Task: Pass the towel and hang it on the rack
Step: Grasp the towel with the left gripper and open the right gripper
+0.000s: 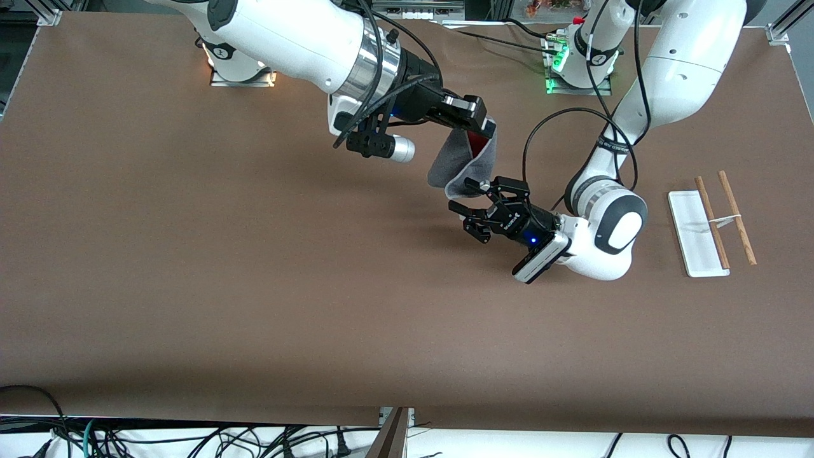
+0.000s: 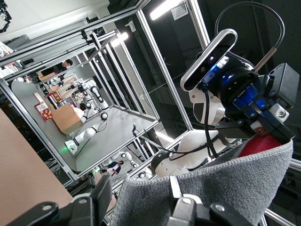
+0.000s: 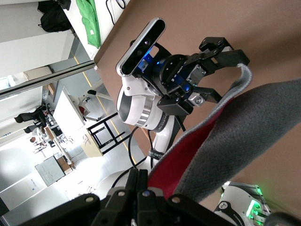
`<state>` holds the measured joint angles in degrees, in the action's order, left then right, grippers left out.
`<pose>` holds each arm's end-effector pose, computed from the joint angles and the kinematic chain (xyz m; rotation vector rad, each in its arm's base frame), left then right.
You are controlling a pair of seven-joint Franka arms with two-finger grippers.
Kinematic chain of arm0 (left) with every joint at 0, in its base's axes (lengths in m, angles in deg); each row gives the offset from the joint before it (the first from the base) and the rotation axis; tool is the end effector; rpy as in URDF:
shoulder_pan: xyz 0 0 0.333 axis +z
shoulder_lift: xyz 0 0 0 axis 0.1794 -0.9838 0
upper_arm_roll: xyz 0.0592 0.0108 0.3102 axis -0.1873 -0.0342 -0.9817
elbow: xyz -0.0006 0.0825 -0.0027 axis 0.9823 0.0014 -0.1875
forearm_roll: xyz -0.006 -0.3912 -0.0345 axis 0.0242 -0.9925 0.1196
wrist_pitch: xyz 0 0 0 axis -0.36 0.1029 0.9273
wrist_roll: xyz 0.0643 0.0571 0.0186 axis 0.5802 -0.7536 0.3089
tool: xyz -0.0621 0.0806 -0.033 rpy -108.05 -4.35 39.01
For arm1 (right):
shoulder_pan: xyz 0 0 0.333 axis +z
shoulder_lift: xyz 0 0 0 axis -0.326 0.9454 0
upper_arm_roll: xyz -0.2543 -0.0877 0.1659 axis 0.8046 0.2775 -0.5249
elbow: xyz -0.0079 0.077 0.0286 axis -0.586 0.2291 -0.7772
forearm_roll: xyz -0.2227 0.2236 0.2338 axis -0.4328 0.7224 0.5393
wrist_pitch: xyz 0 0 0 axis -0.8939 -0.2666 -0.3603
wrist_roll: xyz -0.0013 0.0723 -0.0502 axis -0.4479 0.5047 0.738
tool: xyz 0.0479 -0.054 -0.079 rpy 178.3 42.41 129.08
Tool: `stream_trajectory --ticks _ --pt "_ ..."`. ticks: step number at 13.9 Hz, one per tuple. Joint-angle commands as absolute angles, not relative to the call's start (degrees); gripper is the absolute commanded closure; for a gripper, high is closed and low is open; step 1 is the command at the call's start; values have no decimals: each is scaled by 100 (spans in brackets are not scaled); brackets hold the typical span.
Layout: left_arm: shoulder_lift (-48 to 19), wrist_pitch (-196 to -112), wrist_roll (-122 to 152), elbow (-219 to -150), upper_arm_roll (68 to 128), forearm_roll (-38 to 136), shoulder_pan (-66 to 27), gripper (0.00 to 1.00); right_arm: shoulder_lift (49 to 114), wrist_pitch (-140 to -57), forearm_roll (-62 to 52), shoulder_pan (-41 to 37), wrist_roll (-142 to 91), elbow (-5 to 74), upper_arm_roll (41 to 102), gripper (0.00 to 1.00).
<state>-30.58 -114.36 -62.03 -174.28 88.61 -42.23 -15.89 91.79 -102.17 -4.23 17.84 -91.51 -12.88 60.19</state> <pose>0.6369 -0.2628 0.3178 1.0962 -0.4755 0.2520 0.5508 0.5090 0.6408 -2.1706 0.5618 0.2358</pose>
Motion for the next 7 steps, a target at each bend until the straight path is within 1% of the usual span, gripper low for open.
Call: stream_trajectory --ticks 1,7 --pt "-3086 -11413 -6142 -17434 8881 -4360 -1631 48 9173 -10203 -354 1842 -9255 -1376 6084 100" --pt "-3217 -11405 -5466 -17399 8889 -4386 -1649 47 9173 -10212 -354 1842 -9255 -1376 6084 100"
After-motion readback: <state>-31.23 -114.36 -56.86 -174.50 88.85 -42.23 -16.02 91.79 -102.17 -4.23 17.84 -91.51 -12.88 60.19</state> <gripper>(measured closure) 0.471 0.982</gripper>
